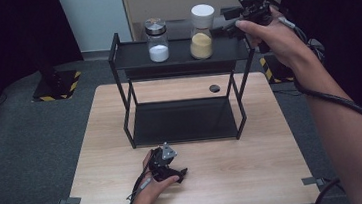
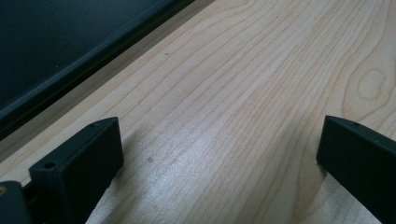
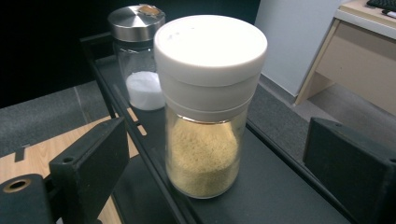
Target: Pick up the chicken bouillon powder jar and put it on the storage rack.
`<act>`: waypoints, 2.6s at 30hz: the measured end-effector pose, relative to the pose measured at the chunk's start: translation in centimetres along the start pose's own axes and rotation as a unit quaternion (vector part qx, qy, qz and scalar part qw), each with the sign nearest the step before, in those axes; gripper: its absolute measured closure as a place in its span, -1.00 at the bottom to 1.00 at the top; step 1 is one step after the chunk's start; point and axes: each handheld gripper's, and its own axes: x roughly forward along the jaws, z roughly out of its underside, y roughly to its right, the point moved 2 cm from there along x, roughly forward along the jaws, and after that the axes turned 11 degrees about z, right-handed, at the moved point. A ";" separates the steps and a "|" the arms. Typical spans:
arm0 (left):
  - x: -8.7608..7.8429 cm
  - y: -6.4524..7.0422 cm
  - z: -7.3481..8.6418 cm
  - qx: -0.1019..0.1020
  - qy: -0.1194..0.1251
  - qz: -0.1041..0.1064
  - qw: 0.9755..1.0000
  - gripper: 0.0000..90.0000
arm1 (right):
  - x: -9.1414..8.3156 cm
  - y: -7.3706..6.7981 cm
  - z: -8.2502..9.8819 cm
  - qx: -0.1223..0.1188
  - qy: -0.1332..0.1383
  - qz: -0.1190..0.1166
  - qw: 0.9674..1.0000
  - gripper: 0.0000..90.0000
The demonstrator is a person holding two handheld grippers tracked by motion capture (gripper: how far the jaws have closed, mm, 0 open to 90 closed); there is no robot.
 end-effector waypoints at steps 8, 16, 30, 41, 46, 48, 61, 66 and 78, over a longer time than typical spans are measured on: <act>0.0 0.0 -0.1 0.002 -0.003 0.000 1.000 -1.00 | -0.8 -0.6 0.7 -0.005 -0.005 -0.001 1.000 -0.84; 0.0 0.0 0.0 0.000 0.000 0.000 1.000 -1.00 | -1.7 -2.0 2.2 -0.012 -0.003 -0.001 1.000 -0.84; 0.0 0.0 0.0 0.000 0.001 0.000 1.000 -1.00 | -2.7 -5.2 6.7 -0.012 0.005 -0.010 1.000 -0.83; 0.0 0.0 0.1 0.000 0.002 0.000 1.000 -1.00 | -2.5 -6.7 10.2 -0.018 -0.010 -0.006 1.000 -0.85; 0.0 0.0 0.1 0.000 0.002 0.000 1.000 -1.00 | -2.2 -7.3 12.0 -0.017 -0.018 -0.006 1.000 -0.85; 0.0 0.0 0.1 0.000 0.002 0.000 1.000 -1.00 | -2.0 -7.6 12.9 -0.015 -0.024 -0.005 1.000 -0.85; 0.0 0.0 0.0 0.000 0.001 -0.001 1.000 -1.00 | -0.5 -9.2 18.7 0.004 -0.050 -0.013 0.999 -0.85; 0.0 0.0 0.0 0.000 0.001 -0.001 1.000 -1.00 | -0.1 -9.9 20.1 0.000 -0.064 -0.010 0.998 -0.85; 0.0 0.0 0.0 0.000 0.001 -0.001 1.000 -1.00 | 1.1 -11.7 23.8 -0.008 -0.086 -0.009 0.996 -0.85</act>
